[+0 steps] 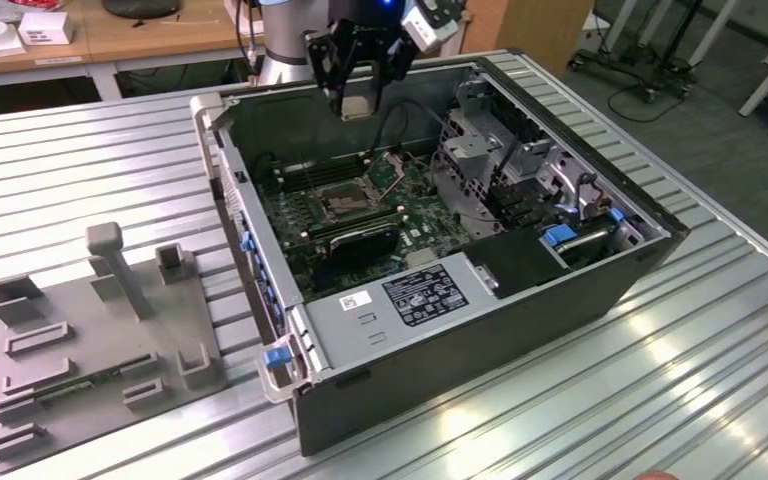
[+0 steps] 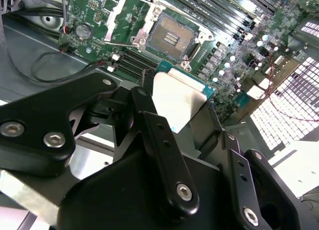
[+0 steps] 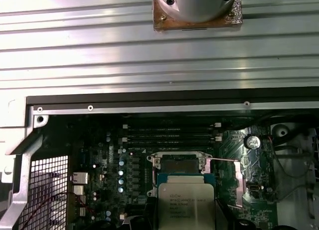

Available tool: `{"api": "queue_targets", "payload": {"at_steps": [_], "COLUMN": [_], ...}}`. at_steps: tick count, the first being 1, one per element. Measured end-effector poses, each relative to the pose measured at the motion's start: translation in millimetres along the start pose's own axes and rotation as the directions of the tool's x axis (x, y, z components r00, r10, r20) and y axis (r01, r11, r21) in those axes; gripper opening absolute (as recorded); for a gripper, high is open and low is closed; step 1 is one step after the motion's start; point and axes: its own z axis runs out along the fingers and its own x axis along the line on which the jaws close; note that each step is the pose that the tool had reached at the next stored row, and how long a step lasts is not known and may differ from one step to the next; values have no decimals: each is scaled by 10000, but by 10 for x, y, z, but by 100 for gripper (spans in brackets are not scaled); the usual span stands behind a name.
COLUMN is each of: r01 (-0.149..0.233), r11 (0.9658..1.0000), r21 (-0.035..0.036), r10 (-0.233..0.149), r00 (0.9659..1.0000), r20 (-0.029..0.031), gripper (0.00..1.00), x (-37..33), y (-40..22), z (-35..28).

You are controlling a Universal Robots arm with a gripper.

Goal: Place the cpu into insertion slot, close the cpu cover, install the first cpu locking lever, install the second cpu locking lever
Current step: 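Place the cpu into insertion slot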

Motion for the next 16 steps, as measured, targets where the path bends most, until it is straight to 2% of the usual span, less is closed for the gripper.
{"api": "queue_targets", "payload": {"at_steps": [8, 10, 16], "r01": [-1, 4, 22], "r11": [10000, 10000, 10000], "r21": [2, 0, -4], "r10": [1, -4, -22], "r00": [10000, 10000, 9998], "r20": [10, 46, 220], "gripper": [54, 54, 54], "x": [4, 14, 38], "y": [-6, -8, -15], "z": [72, 91, 158]}}
